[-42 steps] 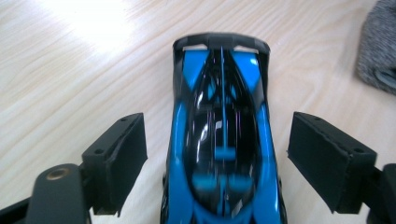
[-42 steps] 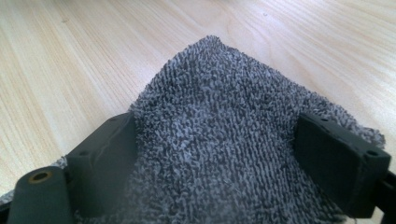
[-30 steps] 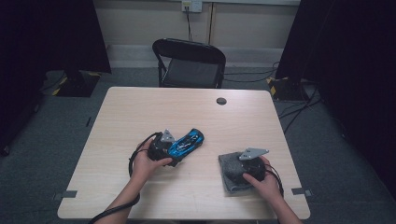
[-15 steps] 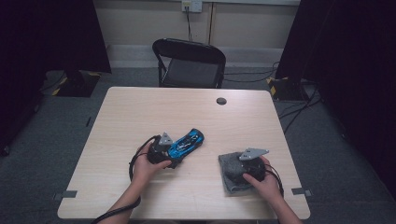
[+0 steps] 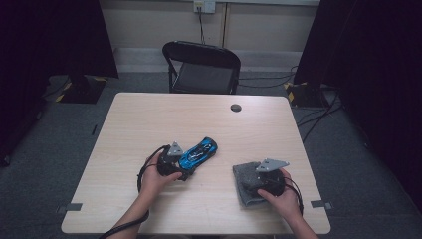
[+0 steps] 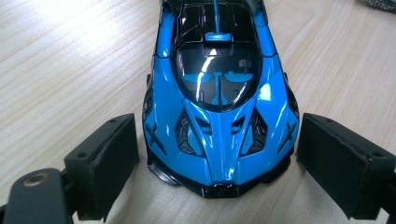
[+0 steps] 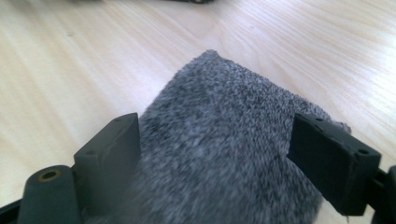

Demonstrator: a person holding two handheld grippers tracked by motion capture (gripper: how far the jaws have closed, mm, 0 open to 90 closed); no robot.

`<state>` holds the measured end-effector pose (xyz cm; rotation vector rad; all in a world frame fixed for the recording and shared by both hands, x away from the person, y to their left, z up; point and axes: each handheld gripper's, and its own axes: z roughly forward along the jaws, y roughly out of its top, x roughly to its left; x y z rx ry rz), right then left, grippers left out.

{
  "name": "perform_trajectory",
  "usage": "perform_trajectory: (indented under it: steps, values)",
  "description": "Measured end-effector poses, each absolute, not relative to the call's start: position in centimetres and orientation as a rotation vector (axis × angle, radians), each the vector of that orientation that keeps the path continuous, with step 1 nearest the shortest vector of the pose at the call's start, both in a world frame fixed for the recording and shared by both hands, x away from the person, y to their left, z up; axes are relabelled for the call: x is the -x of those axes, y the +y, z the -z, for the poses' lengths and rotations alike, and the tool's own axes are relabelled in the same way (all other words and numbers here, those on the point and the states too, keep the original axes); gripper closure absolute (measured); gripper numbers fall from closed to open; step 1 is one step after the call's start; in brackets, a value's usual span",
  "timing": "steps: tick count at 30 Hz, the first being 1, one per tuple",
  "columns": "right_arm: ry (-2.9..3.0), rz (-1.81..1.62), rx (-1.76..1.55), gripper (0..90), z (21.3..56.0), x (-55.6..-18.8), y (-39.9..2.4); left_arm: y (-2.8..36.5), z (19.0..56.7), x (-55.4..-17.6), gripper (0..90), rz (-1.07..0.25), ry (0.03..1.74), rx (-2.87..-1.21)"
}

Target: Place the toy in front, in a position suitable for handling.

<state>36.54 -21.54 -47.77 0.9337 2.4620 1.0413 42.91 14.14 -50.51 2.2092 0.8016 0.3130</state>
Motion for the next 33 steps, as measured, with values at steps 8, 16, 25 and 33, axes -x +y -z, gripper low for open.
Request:
perform_trajectory:
  steps: [8,16,25,33]
  values:
    - [2.49,-0.955,-1.018,32.8,48.0,-35.5,-21.5,14.1,50.5,-42.9,12.1,-0.314,0.803,-2.21]
    - [2.487,-0.958,-0.969,41.9,48.6,-38.0,-21.3,14.1,50.5,-42.9,12.1,-0.314,0.803,-2.21]
    - [2.442,-1.01,-0.951,39.2,49.1,-42.0,-21.5,14.1,50.5,-43.0,11.8,-0.313,0.801,-2.209]
    - [2.424,-1.035,-1.019,23.4,48.1,-40.9,-21.6,14.1,50.5,-43.0,11.2,-0.31,0.796,-2.213]
